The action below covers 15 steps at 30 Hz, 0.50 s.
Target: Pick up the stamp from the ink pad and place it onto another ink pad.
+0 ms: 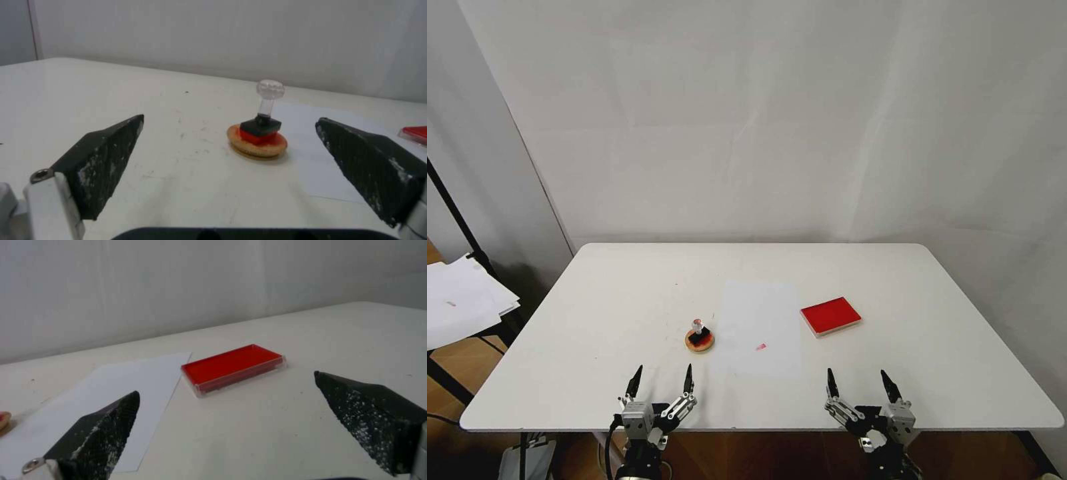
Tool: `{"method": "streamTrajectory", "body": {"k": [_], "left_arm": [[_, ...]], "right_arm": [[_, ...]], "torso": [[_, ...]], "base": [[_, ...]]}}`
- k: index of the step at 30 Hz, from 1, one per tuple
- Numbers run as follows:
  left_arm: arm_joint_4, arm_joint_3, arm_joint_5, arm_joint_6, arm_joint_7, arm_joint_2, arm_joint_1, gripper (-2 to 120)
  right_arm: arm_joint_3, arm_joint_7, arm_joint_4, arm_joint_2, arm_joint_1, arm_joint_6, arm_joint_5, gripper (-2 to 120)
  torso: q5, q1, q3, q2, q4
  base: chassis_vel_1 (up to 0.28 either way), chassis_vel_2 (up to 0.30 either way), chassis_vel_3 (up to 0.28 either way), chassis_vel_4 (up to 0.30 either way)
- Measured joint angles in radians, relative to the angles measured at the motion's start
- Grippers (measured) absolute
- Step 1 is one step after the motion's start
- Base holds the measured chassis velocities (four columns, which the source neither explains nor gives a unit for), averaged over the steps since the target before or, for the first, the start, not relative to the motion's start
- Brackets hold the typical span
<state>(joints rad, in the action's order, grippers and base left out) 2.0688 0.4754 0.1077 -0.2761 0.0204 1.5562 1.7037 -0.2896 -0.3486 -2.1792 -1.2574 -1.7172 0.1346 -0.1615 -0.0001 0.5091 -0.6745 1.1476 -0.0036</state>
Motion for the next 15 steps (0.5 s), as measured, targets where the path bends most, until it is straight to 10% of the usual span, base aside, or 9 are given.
{"method": "streamTrajectory", "body": {"k": [15], "left_arm": [[0.0, 0.0, 0.0, 0.0, 0.0, 0.0, 0.0, 102]], "right_arm": [[0.0, 0.0, 0.0, 0.0, 0.0, 0.0, 0.0, 100]], "torso": [[0.0, 0.0, 0.0, 0.0, 0.0]], "base": [[0.0, 0.0, 0.0, 0.0]]}}
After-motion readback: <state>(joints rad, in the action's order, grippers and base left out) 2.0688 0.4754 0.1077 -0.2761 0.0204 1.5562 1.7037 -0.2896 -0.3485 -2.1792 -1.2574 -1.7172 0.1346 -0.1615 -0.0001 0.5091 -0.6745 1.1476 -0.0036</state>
